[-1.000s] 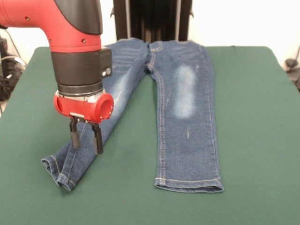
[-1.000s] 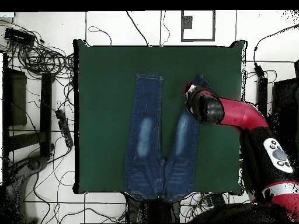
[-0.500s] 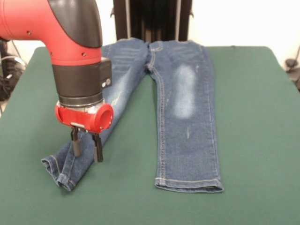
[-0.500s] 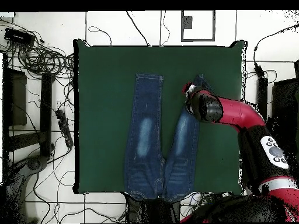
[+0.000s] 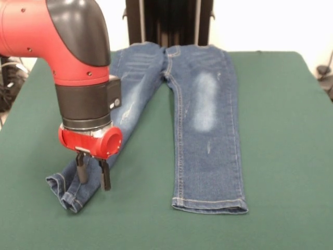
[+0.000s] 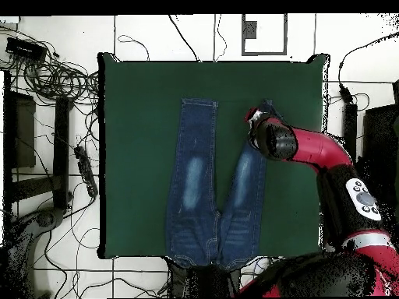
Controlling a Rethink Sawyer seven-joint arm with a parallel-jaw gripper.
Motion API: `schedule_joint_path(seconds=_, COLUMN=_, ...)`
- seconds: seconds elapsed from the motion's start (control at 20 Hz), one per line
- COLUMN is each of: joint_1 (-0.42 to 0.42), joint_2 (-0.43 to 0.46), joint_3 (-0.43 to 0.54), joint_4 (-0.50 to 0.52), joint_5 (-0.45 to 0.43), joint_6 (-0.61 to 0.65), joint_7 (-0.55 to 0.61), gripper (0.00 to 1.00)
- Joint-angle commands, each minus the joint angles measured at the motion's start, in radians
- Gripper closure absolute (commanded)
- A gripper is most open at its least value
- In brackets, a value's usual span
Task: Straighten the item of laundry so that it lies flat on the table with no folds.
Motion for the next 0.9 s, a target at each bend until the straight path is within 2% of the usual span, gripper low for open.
schedule_joint_path(seconds=0.05, joint_1=0.012, joint_2=0.046, joint_3=0.102, joint_4=-0.074, joint_5=-0.011, joint_6=0.043, joint_7=-0.113, gripper=0.0)
schedule_joint_path(seconds=0.45, joint_1=-0.016, joint_2=0.008, joint_3=0.137, joint_4=-0.097, joint_5=0.01, joint_6=0.141, joint_7=-0.163, gripper=0.0)
schedule_joint_path(seconds=0.9, joint_1=-0.026, joint_2=-0.013, joint_3=0.141, joint_4=-0.074, joint_5=-0.002, joint_6=0.148, joint_7=-0.15, gripper=0.0)
